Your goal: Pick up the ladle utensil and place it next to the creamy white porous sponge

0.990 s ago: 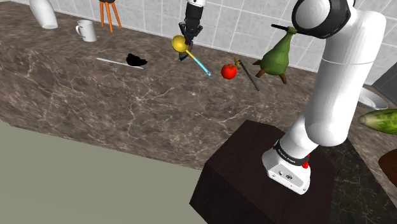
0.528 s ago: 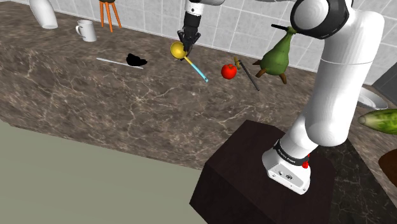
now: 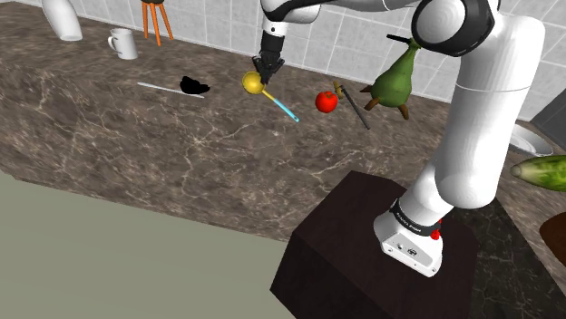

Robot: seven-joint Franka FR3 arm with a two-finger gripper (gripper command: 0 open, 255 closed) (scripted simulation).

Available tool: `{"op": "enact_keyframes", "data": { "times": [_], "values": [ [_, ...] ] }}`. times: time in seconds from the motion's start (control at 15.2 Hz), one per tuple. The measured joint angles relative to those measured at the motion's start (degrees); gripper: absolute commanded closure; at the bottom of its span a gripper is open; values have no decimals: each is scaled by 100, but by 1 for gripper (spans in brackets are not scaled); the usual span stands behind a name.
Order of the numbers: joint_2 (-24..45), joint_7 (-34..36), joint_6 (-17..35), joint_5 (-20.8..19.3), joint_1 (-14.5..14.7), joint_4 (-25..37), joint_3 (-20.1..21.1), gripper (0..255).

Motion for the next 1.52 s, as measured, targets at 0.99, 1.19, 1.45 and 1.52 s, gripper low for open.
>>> {"op": "enact_keyframes", "data": {
  "times": [0.99,1.19,1.45,1.52],
  "values": [
    [179,-93,488,78,-13,-320,28,0],
    [179,-93,488,78,-13,-321,28,0],
    [110,-78,307,49,-22,-205,11,0],
    [60,-64,179,30,-25,-124,0,0]
  ]
}}
